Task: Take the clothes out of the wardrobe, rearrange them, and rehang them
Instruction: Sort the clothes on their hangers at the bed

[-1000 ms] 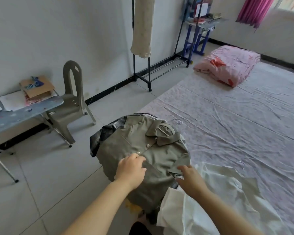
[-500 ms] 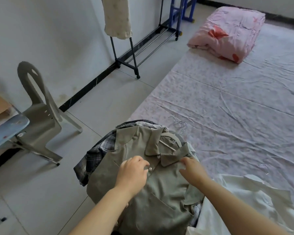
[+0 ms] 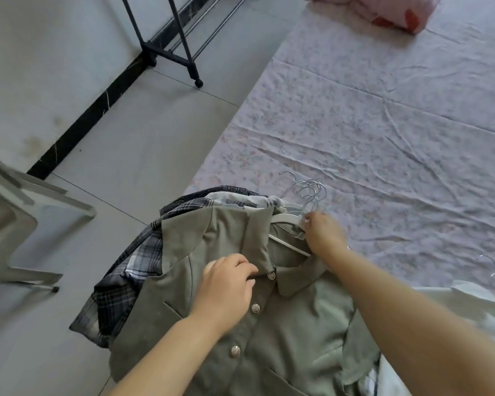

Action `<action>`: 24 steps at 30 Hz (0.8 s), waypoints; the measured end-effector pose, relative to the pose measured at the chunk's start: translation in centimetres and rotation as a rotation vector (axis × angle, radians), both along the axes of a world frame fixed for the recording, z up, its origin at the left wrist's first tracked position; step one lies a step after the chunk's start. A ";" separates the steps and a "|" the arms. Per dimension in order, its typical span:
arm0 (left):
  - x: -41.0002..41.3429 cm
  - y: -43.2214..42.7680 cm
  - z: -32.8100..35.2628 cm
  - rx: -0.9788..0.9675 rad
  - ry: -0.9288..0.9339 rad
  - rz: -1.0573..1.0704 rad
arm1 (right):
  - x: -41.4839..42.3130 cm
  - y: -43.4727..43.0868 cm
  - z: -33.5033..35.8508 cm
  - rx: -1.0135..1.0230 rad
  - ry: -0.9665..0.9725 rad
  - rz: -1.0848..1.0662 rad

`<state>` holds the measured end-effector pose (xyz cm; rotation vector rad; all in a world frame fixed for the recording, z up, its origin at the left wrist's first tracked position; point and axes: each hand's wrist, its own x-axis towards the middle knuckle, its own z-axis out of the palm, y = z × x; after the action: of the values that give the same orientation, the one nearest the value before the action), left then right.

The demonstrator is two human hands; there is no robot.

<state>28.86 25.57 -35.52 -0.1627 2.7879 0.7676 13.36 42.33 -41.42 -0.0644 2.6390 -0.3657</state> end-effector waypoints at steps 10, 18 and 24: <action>0.1 -2.2 0.9 -0.057 0.160 -0.016 | 1.4 -0.3 2.7 -0.129 0.056 -0.076; -1.2 -0.4 10.3 -0.069 0.278 -0.066 | 9.6 0.3 13.0 -0.220 0.223 0.098; 1.8 0.9 16.3 -0.021 0.389 -0.130 | 14.1 1.8 21.7 -0.405 0.372 0.136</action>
<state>30.62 26.47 -19.20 0.1834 3.1290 0.8125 27.44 44.08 -19.70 -0.4816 2.8523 -0.9119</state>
